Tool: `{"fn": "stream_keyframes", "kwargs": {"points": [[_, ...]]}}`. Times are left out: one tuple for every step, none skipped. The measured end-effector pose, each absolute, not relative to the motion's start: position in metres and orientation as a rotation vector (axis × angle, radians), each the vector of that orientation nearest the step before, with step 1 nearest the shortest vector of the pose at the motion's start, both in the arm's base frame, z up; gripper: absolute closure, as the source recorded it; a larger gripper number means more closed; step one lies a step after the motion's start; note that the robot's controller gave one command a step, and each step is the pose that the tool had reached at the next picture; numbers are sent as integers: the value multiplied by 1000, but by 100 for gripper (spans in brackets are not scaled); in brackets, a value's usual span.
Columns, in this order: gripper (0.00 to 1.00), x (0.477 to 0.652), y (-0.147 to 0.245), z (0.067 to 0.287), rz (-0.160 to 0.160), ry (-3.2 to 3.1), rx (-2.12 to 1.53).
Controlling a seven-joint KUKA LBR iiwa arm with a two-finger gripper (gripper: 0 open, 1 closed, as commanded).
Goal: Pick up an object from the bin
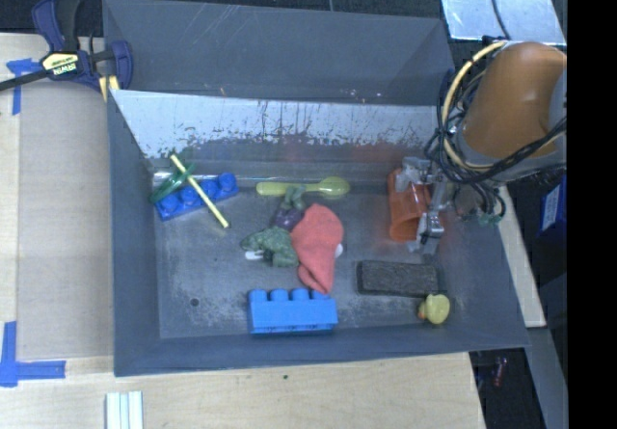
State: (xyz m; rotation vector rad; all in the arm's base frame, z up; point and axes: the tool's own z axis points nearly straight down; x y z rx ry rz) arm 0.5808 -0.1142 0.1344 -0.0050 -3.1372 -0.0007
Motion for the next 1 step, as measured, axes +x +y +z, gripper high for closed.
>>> {"fn": "stream_keyframes", "kwargs": {"points": [[0,583,-114,139,1,-3145,0]]}}
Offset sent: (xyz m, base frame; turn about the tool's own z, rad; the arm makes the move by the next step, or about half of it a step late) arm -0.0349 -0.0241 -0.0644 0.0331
